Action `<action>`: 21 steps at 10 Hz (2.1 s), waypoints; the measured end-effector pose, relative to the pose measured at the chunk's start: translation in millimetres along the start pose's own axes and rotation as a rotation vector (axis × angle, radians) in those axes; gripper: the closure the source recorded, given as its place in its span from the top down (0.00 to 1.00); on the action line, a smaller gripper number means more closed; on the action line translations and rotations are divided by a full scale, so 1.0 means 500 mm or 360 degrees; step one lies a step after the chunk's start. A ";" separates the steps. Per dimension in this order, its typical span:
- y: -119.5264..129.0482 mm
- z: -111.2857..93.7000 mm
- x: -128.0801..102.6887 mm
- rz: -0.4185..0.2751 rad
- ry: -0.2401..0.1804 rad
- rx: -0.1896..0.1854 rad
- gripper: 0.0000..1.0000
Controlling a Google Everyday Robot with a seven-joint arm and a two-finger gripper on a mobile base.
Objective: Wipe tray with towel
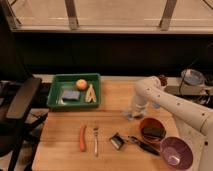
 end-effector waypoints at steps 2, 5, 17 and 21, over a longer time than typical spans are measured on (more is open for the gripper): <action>-0.034 -0.078 -0.016 -0.0063 0.0009 0.0042 0.00; -0.128 -0.200 -0.099 -0.0250 -0.0049 0.0112 0.00; -0.281 -0.197 -0.319 -0.0635 -0.0191 0.0222 0.00; -0.361 -0.139 -0.491 -0.0860 -0.0329 0.0234 0.00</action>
